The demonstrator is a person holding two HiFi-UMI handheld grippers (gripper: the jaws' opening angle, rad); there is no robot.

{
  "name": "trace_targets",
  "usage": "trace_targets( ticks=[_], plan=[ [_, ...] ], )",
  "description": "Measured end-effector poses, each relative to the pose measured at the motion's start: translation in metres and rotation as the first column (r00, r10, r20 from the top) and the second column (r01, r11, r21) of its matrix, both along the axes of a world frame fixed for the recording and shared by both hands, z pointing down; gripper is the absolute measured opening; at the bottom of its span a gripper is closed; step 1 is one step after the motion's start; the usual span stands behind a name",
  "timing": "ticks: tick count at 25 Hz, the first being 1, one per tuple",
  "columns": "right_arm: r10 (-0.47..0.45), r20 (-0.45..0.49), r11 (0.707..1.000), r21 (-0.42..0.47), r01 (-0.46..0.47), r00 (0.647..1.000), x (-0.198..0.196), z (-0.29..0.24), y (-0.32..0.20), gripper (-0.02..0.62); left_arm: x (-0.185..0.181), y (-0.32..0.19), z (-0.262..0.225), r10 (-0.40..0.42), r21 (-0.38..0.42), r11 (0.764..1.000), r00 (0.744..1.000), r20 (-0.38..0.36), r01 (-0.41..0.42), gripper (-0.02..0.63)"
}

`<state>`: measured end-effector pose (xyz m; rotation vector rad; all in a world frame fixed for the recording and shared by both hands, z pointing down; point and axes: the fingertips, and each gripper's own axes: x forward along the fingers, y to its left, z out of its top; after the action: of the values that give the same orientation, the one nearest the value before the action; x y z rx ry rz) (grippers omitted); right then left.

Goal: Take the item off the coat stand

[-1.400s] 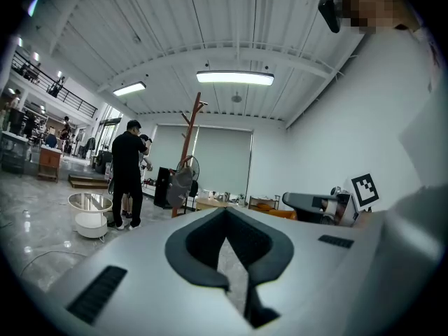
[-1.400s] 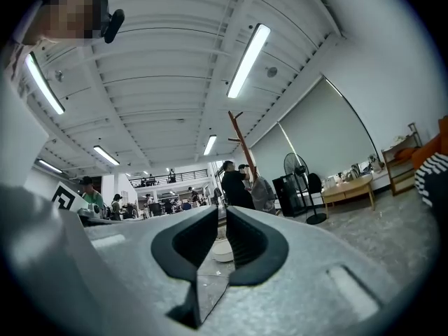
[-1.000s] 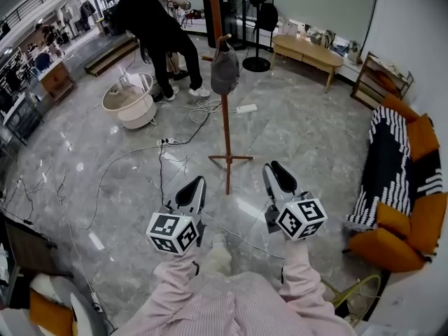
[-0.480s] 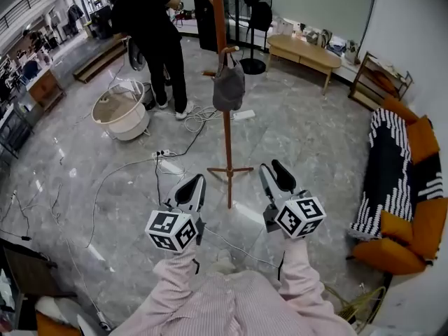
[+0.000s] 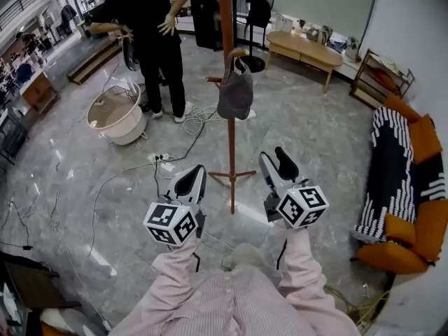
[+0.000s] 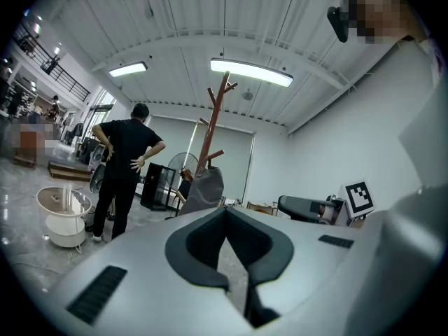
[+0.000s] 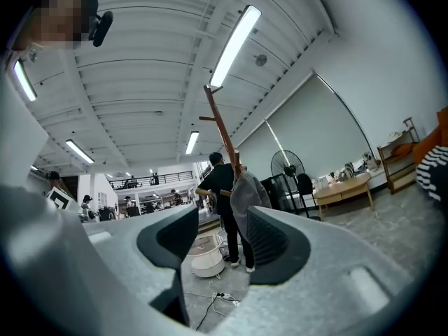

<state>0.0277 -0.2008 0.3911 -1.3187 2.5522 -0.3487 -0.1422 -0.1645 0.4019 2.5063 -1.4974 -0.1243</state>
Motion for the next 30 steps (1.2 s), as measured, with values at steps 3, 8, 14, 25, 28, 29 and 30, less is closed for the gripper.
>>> trace_targets(
  ticks=[3, 8, 14, 25, 28, 29, 30],
  plan=[
    [0.004, -0.004, 1.0, 0.001, -0.004, 1.0, -0.005, -0.003, -0.022, 0.203, -0.003, -0.02, -0.004, 0.0, 0.003, 1.0, 1.0, -0.005, 0.0, 0.002],
    [-0.001, -0.009, 1.0, 0.007, 0.001, 1.0, -0.012, -0.008, -0.063, 0.215, -0.005, -0.055, -0.001, -0.001, -0.011, 1.0, 1.0, -0.012, 0.001, 0.002],
    [-0.021, -0.017, 1.0, 0.001, 0.021, 1.0, -0.024, -0.009, -0.119, 0.216, -0.011, -0.105, 0.002, -0.015, -0.024, 1.0, 1.0, -0.022, 0.014, 0.002],
    [-0.059, -0.071, 0.998, -0.041, 0.056, 0.996, -0.039, -0.01, -0.208, 0.216, -0.013, -0.187, 0.001, -0.058, -0.043, 0.997, 0.997, -0.046, 0.056, 0.002],
    [-0.079, -0.075, 0.996, -0.049, 0.075, 0.994, -0.042, -0.011, -0.223, 0.216, -0.013, -0.203, 0.003, -0.073, -0.049, 0.996, 0.996, -0.047, 0.071, 0.002],
    [-0.086, -0.077, 0.995, -0.048, 0.083, 0.993, -0.043, -0.011, -0.227, 0.216, -0.014, -0.207, 0.004, -0.077, -0.051, 0.996, 0.996, -0.048, 0.075, 0.002],
    [-0.092, -0.078, 0.995, -0.047, 0.088, 0.993, -0.045, -0.012, -0.23, 0.216, -0.014, -0.212, 0.004, -0.081, -0.052, 0.996, 0.996, -0.049, 0.078, 0.002]
  ],
)
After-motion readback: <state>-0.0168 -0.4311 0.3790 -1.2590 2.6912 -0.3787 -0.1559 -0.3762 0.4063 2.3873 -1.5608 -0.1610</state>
